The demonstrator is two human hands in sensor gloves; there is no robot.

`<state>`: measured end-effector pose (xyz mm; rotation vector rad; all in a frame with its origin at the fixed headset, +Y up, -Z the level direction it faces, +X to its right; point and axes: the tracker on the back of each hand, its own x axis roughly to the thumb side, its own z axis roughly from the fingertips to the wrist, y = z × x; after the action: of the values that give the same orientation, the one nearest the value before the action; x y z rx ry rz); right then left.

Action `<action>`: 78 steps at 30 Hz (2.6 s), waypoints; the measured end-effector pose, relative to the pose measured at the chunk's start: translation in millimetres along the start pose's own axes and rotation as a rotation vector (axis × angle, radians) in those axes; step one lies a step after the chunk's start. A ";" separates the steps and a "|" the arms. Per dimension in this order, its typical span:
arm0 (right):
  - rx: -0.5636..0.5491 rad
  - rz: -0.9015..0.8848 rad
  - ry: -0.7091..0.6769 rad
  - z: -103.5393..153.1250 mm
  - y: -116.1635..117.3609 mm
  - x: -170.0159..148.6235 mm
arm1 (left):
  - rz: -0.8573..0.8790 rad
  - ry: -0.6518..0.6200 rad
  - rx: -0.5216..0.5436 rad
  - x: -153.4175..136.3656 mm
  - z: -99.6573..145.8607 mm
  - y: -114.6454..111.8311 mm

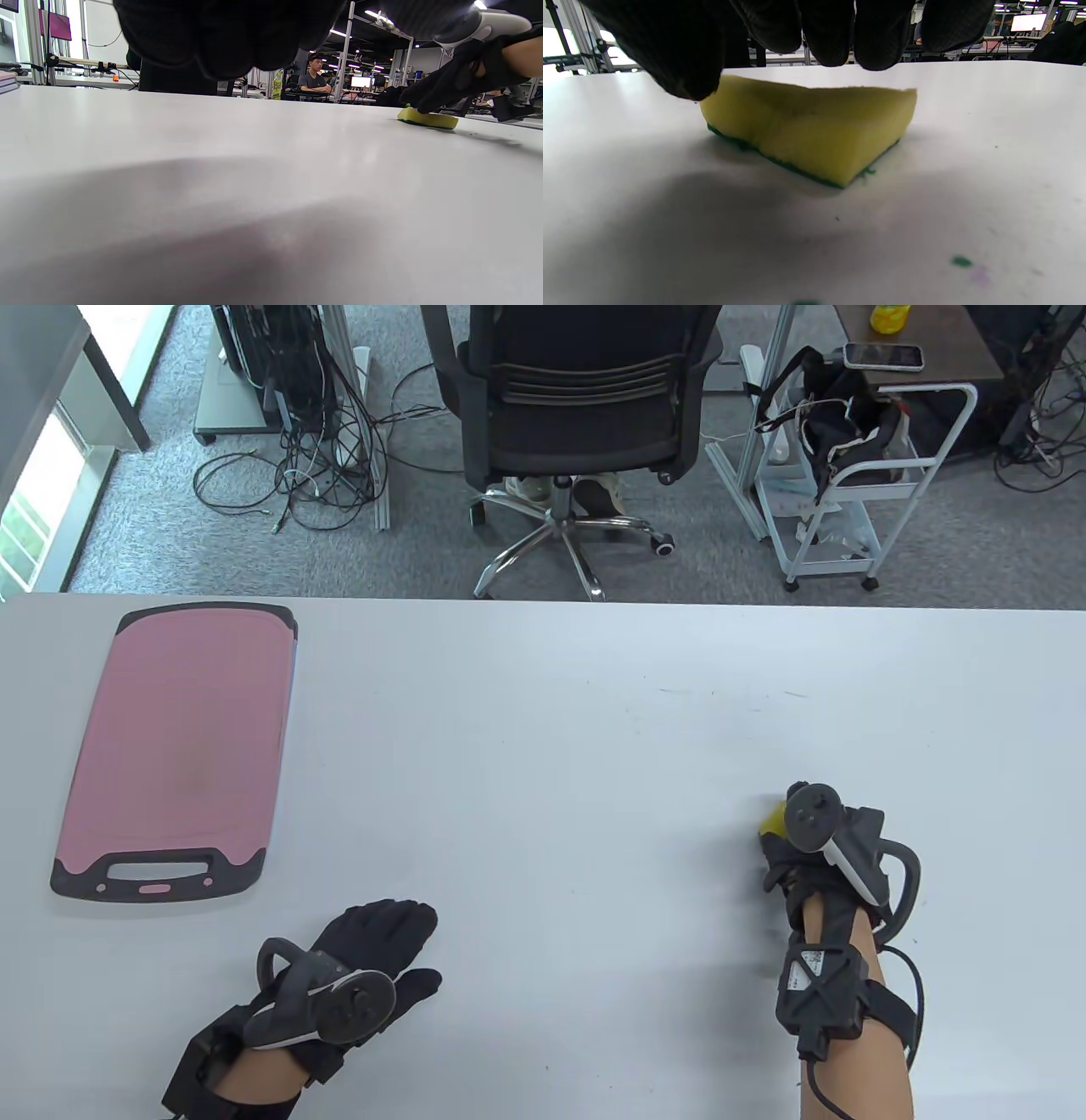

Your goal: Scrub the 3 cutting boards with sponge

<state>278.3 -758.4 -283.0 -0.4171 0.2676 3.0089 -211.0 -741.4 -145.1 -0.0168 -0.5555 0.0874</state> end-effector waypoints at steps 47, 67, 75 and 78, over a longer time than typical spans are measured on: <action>-0.247 -0.242 -0.306 94.6 18.8 0.3 | -0.184 0.723 -0.169 -195.1 52.8 -19.1; -0.250 -0.236 -0.332 98.8 16.0 3.7 | 0.066 0.493 0.543 -122.1 29.1 13.3; -0.245 -0.230 -0.342 99.9 15.2 5.1 | 0.802 0.524 0.902 -132.5 55.0 29.5; -0.248 -0.251 -0.351 102.8 14.4 6.6 | 1.095 0.527 0.806 -135.8 53.1 15.7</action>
<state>243.4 -753.1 -185.1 0.0634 -0.1742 2.8030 -355.1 -738.0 -172.1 0.4344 0.1021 1.3300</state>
